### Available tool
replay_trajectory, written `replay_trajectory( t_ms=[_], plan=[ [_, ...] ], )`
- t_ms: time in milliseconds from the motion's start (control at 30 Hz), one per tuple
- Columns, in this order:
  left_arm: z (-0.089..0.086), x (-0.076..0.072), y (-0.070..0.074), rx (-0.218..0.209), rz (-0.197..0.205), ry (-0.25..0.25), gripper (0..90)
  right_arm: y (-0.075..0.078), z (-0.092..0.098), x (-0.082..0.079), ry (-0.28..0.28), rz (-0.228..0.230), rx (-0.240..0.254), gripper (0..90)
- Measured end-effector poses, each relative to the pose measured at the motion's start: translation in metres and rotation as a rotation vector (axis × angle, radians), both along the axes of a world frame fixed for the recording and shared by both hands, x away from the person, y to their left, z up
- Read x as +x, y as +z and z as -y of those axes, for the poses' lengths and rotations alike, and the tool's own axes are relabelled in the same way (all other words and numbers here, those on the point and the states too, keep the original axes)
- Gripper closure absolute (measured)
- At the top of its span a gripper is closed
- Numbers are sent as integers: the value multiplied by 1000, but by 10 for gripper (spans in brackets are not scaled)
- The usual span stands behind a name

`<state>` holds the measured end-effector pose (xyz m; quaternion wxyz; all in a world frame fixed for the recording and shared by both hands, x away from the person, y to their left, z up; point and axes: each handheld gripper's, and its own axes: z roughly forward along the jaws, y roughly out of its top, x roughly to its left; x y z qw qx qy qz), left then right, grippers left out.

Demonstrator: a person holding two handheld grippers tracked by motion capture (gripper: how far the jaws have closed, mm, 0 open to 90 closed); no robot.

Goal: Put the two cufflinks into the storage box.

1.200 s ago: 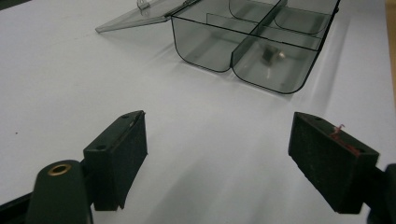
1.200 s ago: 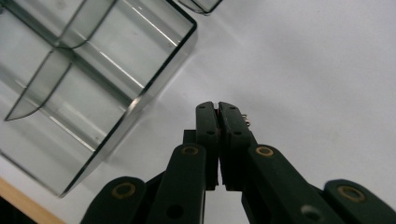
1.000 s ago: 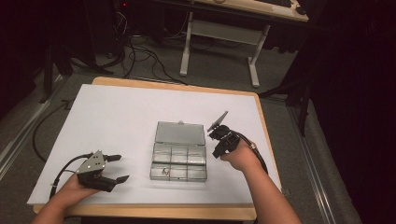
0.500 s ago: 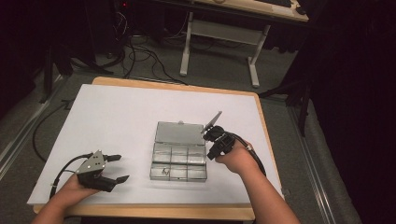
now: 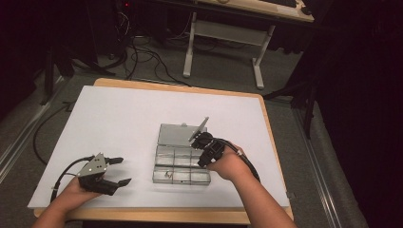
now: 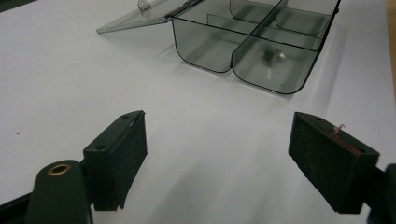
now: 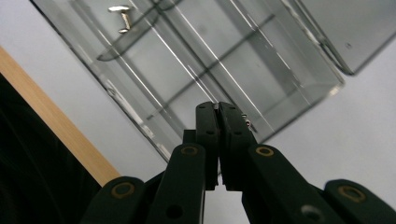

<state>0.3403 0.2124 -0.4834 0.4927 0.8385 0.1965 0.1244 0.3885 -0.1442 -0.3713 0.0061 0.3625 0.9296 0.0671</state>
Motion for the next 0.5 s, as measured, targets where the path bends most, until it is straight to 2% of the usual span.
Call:
replay_trajectory(
  t_ms=[300, 367, 500],
  plan=[
    [0, 0, 0, -2, 1, -1, 200, -6, -27, -4, 60, -17, 6, 887],
    [0, 0, 0, -2, 1, -1, 200, -7, -31, -5, 54, -21, 10, 887],
    [0, 0, 0, -2, 1, 0, 200, -11, -45, -7, 99, -19, 21, 887]
  ],
)
